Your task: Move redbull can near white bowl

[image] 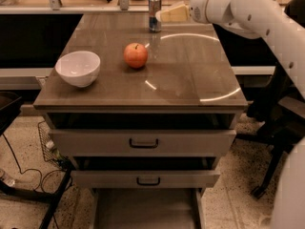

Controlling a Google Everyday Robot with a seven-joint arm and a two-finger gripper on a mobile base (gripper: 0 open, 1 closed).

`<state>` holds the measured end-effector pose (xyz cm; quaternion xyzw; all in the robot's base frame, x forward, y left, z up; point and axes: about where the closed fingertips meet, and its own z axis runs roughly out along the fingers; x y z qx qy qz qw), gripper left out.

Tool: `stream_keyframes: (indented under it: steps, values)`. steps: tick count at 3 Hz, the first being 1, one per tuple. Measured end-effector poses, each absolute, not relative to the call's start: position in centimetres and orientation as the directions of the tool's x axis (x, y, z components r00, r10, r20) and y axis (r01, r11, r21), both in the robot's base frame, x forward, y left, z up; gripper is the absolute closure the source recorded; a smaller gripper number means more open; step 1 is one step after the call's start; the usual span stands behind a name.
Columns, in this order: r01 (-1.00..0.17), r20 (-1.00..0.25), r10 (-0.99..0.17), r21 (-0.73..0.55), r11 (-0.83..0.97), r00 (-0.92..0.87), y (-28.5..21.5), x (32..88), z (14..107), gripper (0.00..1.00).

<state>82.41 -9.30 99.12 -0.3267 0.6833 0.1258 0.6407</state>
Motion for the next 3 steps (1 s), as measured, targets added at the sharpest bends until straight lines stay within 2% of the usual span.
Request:
stream_keyframes:
  steps: [1, 3]
  values:
    - [-0.601, -0.951, -0.308, -0.268, 0.753, 0.037, -7.7, 85.5, 98.3, 0.00]
    - [-0.586, -0.961, -0.272, -0.246, 0.772, 0.045, -4.6, 91.0, 96.0, 0.00]
